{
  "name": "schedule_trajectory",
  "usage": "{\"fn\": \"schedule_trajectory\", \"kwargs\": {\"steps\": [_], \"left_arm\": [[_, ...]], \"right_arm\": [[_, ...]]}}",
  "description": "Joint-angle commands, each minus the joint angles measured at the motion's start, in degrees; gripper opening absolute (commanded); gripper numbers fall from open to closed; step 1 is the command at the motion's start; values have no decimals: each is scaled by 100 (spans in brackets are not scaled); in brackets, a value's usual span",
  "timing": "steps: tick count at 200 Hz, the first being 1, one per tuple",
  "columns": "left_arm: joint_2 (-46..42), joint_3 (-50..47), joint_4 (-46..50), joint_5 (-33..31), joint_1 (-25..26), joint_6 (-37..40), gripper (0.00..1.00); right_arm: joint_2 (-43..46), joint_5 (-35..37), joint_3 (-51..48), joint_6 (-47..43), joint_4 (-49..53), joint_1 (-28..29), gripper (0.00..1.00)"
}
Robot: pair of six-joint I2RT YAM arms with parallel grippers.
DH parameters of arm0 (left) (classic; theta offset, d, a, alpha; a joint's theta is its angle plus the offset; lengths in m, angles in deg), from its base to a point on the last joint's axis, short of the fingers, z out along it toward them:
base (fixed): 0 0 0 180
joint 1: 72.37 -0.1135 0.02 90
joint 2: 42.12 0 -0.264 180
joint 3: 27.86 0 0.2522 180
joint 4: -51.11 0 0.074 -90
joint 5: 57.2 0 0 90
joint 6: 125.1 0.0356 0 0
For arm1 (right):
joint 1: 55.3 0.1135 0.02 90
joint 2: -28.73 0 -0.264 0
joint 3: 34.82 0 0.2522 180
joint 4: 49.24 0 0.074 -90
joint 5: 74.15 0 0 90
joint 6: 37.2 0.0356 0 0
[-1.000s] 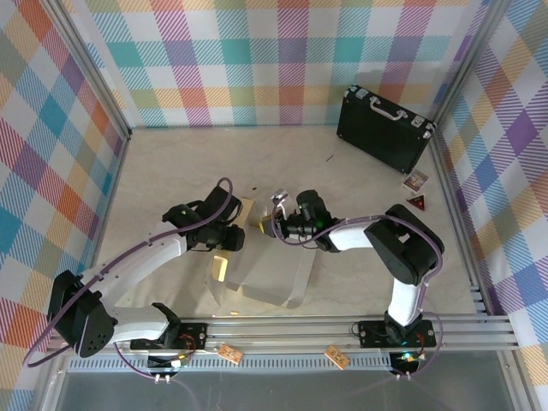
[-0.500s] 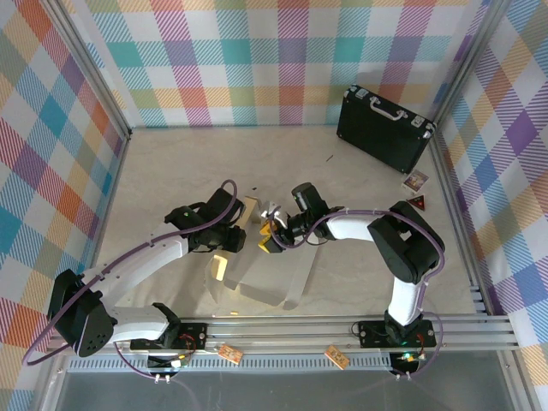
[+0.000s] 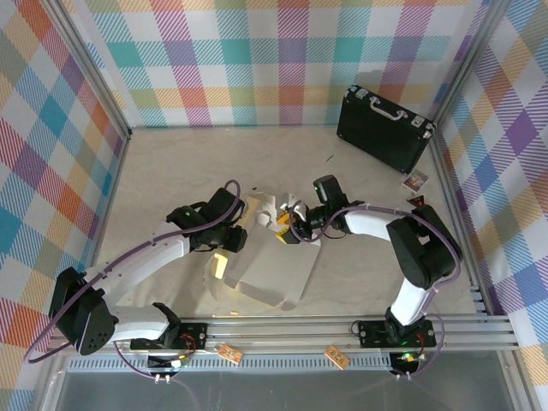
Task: Fold the paper box
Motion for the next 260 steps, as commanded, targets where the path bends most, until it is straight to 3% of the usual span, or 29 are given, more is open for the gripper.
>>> {"fn": "schedule_trajectory", "kwargs": {"steps": [1, 16, 48, 75, 121, 138, 210, 260], "left_arm": [[103, -29, 57, 12, 102, 155, 34], [107, -32, 85, -13, 102, 164, 34], [53, -64, 68, 19, 103, 172, 34], [43, -77, 33, 68, 107, 180, 34], [66, -103, 5, 106, 105, 216, 33], [75, -94, 0, 106, 107, 225, 33], [53, -129, -63, 169, 106, 273, 33], [28, -154, -79, 270, 107, 279, 33]], "right_arm": [[369, -285, 182, -879, 997, 29, 51], [592, -37, 99, -869, 868, -111, 51], [663, 873, 108, 120, 59, -806, 50], [-41, 1296, 982, 199, 776, -1054, 49], [-1377, 1174, 2852, -206, 2129, -820, 48], [-1723, 1167, 3286, -868, 2910, -562, 48], [-1543, 545, 2883, -2607, 3211, 77, 51], [-1542, 522, 2765, -2354, 2430, 180, 53]]}}
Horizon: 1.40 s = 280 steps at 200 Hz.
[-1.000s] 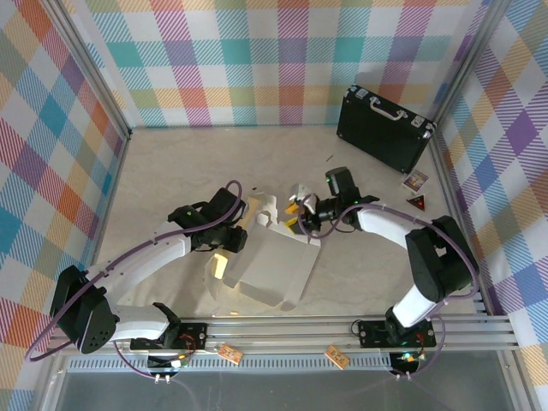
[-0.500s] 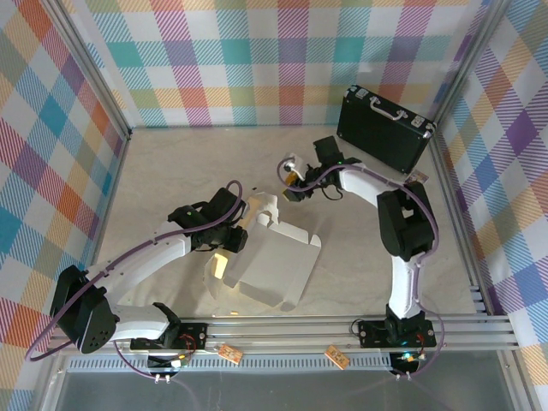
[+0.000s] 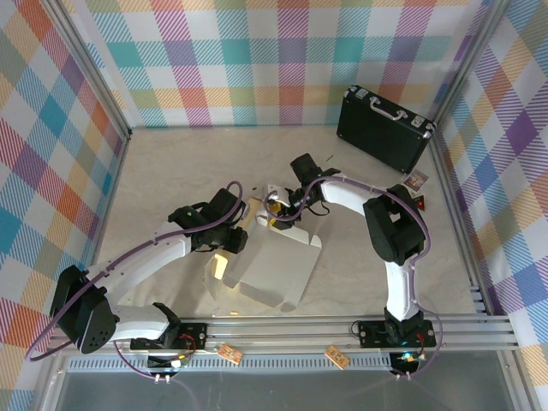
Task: Fold the paper box
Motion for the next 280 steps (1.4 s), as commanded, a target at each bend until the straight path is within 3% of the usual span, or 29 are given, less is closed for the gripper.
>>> {"fn": "schedule_trajectory", "kwargs": {"steps": [1, 38, 100, 173, 203, 242, 280], "left_arm": [[-24, -111, -34, 212, 103, 125, 33], [-42, -112, -53, 254, 109, 101, 33], [-106, -164, -140, 365, 104, 54, 33], [-161, -191, -111, 541, 119, -73, 33], [-241, -95, -67, 670, 114, -122, 36], [-354, 111, 134, 692, 117, -315, 49], [-659, 468, 608, 94, 82, -610, 64]], "right_arm": [[171, -290, -143, -64, -468, 49, 53], [144, -474, -238, 428, -1089, 112, 54], [213, -342, -885, 2097, -2781, 313, 50], [281, 1142, -1162, 3737, -3808, 460, 14], [403, 1060, -1516, 4067, -4297, 478, 3], [531, 1162, -1694, 4036, -4439, 475, 0], [526, 1327, -1641, 4009, -4164, 452, 0]]}}
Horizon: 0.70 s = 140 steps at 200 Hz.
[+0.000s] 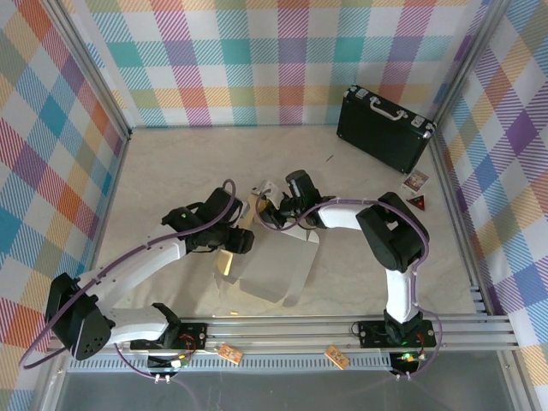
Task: Fold the paper box
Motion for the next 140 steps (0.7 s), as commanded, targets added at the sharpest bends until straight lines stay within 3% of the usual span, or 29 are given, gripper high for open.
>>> {"fn": "schedule_trajectory", "kwargs": {"steps": [1, 24, 47, 96, 140], "left_arm": [[-362, 359, 504, -277, 46, -212, 65], [-835, 408, 548, -495, -53, -349, 76], [-1147, 255, 421, -369, -237, -411, 81], [-533, 377, 411, -162, -432, -369, 80], [-17, 396, 174, 84, -514, -382, 72]], "right_arm": [[216, 128, 69, 151, -14, -29, 0], [326, 267, -4, 138, 47, -64, 0], [467, 307, -125, 78, 46, -99, 0], [558, 306, -271, 6, 70, -126, 0], [520, 313, -374, 81, -24, -126, 0]]}}
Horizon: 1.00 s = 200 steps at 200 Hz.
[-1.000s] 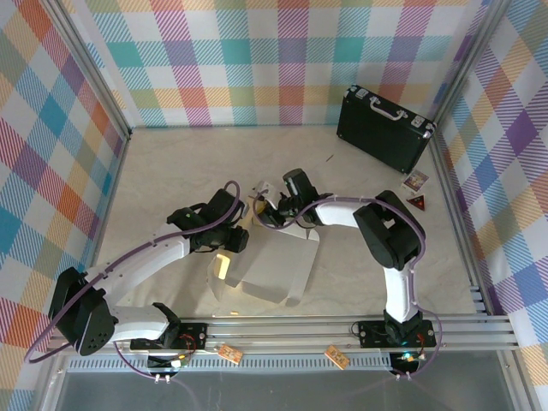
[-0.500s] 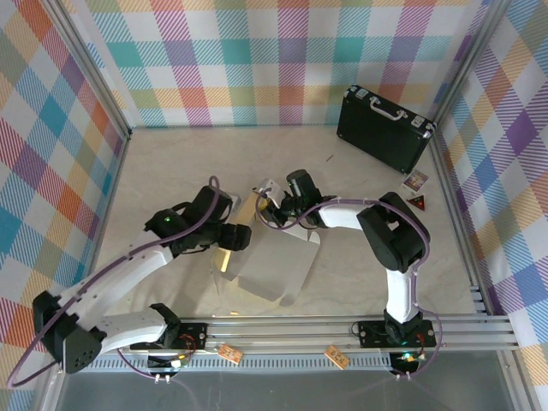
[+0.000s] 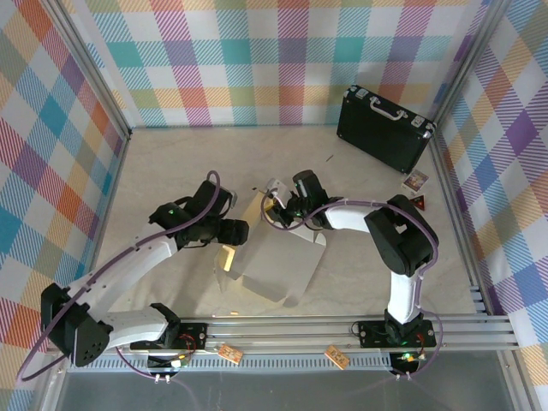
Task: Fold the paper box
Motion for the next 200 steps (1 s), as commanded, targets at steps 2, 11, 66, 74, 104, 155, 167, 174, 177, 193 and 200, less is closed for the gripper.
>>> {"fn": "schedule_trajectory", "kwargs": {"steps": [2, 11, 66, 74, 104, 155, 167, 174, 177, 193, 200], "left_arm": [[141, 126, -108, 224, -87, -42, 71], [248, 140, -119, 314, -115, -88, 67], [371, 51, -410, 1040, -230, -351, 56], [360, 61, -454, 1174, -236, -361, 56], [345, 101, -467, 1401, -257, -426, 56], [308, 214, -356, 1250, -349, -453, 57], [222, 287, -273, 978, -444, -514, 60], [136, 305, -245, 865, -525, -545, 61], [92, 309, -237, 811, -564, -557, 62], [-188, 280, -198, 538, -780, -596, 66], [-324, 238, -183, 404, -876, -601, 67]], "right_arm": [[140, -59, -24, 84, -130, -24, 0], [108, -12, -43, 121, -196, -24, 0], [79, 150, -15, 516, -294, -23, 0], [80, 194, -47, 569, -377, -20, 0], [80, 448, -97, 816, -611, -10, 2], [33, 714, 35, 803, -252, 73, 0], [85, 912, 10, 774, -124, 74, 0], [123, 1009, -12, 763, -65, 65, 0], [145, 1032, -19, 751, -45, 64, 0], [256, 1216, -73, 734, 81, 23, 0], [298, 1227, -117, 720, 105, 0, 0]]}}
